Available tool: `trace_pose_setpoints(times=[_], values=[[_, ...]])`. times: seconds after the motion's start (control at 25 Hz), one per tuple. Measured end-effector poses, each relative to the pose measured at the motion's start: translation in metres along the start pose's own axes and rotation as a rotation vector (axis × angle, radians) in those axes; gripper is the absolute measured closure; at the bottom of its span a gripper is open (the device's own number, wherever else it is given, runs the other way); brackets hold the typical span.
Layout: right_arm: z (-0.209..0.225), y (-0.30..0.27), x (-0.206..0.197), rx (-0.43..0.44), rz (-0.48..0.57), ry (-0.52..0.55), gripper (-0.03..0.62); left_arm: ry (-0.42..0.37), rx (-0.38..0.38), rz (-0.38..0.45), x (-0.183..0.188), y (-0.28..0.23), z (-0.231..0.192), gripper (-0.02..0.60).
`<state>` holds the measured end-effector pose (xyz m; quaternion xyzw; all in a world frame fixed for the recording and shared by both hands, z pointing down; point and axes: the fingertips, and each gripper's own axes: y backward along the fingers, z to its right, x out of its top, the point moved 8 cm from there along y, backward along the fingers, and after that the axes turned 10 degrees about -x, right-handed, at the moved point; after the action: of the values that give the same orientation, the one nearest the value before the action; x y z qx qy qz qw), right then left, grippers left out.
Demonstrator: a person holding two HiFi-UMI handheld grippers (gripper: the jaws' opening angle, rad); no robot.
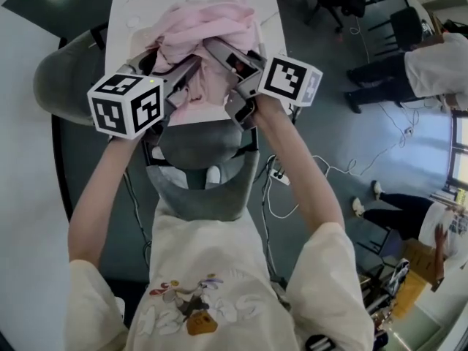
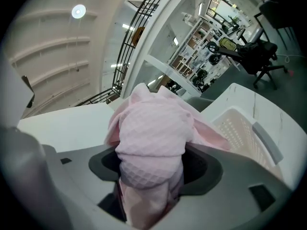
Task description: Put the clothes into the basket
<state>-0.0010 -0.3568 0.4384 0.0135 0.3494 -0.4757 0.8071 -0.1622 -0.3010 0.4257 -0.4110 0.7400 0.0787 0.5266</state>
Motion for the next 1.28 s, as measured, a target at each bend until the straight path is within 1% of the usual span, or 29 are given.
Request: trace_pose_setpoints(times=[0.24,0.44,0.52,0.8,0.96,1.08,1.2,1.24,1.28], values=[[0.029,-0.009,-0.018,-0.078,-0.08,0.008,0.289,0.01,0.005,-0.085,-0.03,-0.017,-0.016,0.328],[0.045,-0.019,-0.024,-0.146,-0.196,0.043,0.286,0.045,0.013,-0.189,-0.046,-0.028,-0.029,0.328],[0.049,-0.022,-0.027,-0.17,-0.236,0.059,0.286,0.063,0.013,-0.216,-0.051,-0.031,-0.034,0.328],[0.063,-0.03,-0.032,-0.234,-0.313,0.104,0.286,0.092,0.044,-0.272,-0.066,-0.042,-0.043,0.328],[0.066,-0.041,-0.04,-0.259,-0.342,0.112,0.286,0.091,0.091,-0.315,-0.072,-0.038,-0.053,0.328],[0.071,-0.039,-0.039,-0.298,-0.361,0.139,0.286,0.103,0.103,-0.326,-0.075,-0.046,-0.052,0.328],[0.072,-0.044,-0.036,-0.321,-0.37,0.169,0.289,0.109,0.125,-0.332,-0.075,-0.049,-0.059,0.328],[0.072,-0.046,-0.036,-0.323,-0.378,0.173,0.296,0.114,0.131,-0.336,-0.076,-0.05,-0.062,0.328],[0.074,-0.049,-0.037,-0.326,-0.391,0.173,0.319,0.119,0.136,-0.342,-0.078,-0.052,-0.065,0.328]])
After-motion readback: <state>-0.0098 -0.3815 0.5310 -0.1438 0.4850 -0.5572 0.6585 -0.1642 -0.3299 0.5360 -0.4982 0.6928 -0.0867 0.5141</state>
